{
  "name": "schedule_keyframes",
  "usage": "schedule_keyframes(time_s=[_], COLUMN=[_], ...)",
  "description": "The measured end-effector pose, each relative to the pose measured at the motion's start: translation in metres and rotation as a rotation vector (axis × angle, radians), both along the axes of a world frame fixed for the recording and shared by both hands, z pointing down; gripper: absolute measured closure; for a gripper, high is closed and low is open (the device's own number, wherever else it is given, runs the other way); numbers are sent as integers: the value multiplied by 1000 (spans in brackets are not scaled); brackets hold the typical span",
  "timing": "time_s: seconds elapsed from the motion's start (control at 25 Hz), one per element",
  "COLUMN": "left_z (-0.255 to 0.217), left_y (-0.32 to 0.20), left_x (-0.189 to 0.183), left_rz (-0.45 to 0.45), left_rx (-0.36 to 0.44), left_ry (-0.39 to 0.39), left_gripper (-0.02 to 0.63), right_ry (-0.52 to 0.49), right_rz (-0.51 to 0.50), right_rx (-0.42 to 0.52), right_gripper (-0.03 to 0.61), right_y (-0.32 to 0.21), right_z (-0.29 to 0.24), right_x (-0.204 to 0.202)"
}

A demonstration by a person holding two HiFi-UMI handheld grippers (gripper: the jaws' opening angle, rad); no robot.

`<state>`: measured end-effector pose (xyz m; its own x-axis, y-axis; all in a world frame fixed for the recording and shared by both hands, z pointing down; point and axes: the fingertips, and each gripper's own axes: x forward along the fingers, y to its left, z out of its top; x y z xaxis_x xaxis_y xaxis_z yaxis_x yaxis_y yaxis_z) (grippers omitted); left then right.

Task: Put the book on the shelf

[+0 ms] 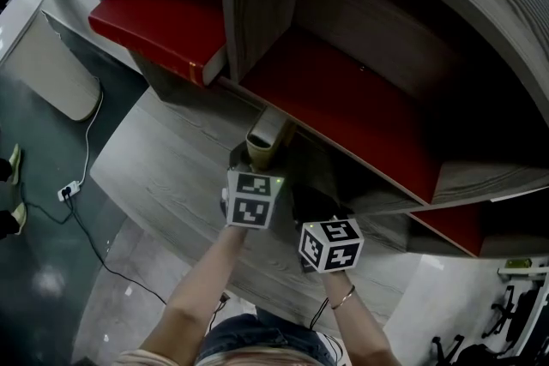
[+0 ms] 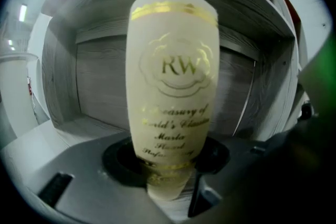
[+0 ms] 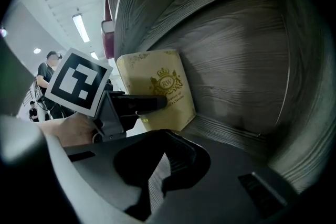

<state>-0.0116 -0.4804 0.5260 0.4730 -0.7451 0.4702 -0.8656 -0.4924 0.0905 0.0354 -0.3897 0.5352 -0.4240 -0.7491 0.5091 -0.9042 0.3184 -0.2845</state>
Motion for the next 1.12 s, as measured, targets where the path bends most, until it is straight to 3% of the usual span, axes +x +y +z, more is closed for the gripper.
schedule_keyframes(time_s=[0.8, 1.12], left_z=[5, -7], left_y=[-7, 4], left_x=[9, 4], left_rz=[14, 19], left_rx=[66, 90], left_ry=[-49, -40], left_gripper=[391, 359], right_ry=[6, 13], right_rz=[3, 6], right_rx=[-15, 3], right_gripper=[569, 569], right_y=[1, 6], right_z=[5, -3], right_x=[6, 5])
